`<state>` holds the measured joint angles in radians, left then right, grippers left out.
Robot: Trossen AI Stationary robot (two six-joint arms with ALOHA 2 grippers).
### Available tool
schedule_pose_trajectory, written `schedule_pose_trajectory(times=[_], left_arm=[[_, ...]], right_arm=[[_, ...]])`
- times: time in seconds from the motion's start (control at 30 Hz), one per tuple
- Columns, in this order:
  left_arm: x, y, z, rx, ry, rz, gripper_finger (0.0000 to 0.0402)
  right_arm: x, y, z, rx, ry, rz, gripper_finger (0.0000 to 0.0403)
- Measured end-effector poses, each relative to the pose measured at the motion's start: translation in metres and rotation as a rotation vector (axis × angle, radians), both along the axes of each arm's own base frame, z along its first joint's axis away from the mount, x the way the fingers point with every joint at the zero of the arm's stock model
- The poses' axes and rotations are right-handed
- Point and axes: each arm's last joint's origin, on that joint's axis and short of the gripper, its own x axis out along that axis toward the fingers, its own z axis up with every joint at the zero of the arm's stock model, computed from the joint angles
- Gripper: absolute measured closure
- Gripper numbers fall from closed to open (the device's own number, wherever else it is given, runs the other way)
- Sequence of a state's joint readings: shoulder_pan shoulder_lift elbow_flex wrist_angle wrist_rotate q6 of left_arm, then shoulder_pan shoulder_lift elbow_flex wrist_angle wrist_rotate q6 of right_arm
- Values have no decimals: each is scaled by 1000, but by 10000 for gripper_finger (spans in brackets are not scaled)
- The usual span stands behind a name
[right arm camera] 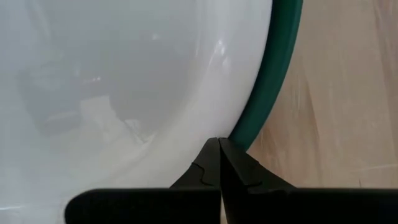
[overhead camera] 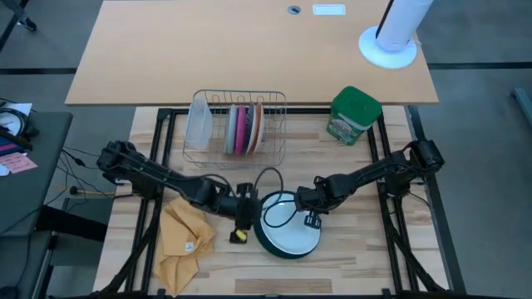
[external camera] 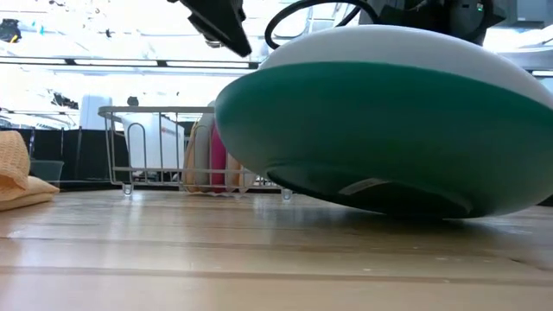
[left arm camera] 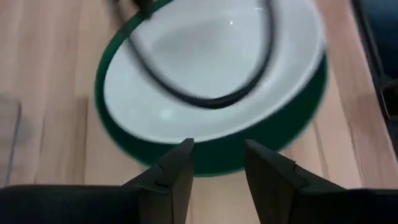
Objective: Sort dishes
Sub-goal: Put the white plate into the dish rack
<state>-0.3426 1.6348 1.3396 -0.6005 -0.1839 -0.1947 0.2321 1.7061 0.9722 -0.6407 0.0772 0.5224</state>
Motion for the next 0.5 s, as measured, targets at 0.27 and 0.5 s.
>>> schedule_pose_trajectory(times=[0.27, 0.5], left_arm=[[-4, -33, 7, 130, -129, -273, 268], [-5, -61, -4, 233, -161, -454, 268]], right_arm=[[1, 0, 0, 2, -10, 0, 403], [2, -2, 0, 4, -16, -9, 403]])
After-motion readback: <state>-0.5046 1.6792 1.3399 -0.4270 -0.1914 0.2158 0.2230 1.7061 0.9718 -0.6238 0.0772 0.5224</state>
